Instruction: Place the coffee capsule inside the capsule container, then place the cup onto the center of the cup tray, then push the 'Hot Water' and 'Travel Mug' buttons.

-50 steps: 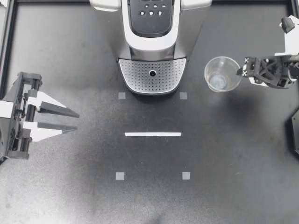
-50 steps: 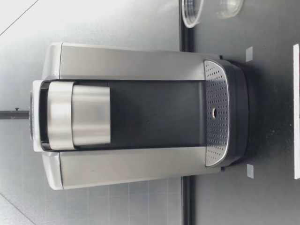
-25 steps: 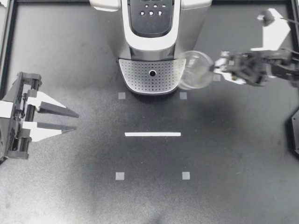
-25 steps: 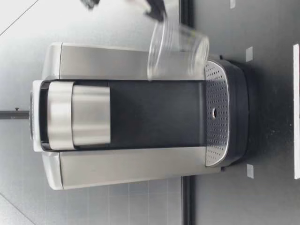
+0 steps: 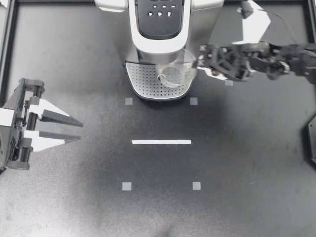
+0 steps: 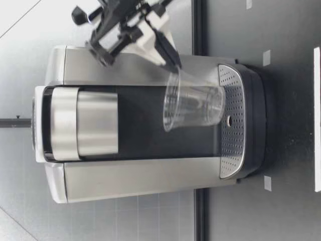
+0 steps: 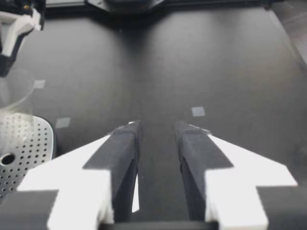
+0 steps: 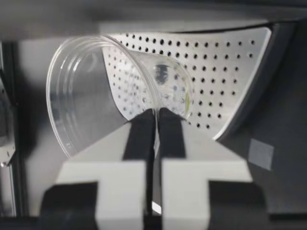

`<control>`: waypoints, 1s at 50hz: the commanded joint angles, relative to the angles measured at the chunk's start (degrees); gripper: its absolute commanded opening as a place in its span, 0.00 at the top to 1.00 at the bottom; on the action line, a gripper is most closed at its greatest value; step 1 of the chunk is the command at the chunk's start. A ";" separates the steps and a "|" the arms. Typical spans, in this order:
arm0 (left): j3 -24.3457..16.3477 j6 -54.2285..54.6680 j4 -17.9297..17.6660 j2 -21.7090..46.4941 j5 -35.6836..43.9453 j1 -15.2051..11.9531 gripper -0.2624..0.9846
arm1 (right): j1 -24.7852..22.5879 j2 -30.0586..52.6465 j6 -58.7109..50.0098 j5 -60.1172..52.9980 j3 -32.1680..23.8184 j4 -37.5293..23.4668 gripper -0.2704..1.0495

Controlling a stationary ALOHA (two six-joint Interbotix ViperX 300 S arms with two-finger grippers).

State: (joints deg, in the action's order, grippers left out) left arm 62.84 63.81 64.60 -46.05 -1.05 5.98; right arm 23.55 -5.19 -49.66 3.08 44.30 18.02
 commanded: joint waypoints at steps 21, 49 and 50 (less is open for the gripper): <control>0.35 0.09 -0.35 -1.05 0.53 0.00 0.55 | -0.79 3.87 0.00 0.88 -5.45 0.00 0.74; 1.32 0.09 -0.44 -2.37 1.23 0.09 0.55 | -0.79 4.22 -0.09 0.79 -5.80 0.00 0.44; 1.32 0.09 -0.44 -2.46 1.23 0.00 0.55 | -0.79 4.22 -0.09 0.70 -5.80 0.00 0.44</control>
State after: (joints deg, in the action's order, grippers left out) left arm 64.78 63.90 64.25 -48.43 -0.09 5.98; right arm 22.94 -0.35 -49.92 4.13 39.90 18.02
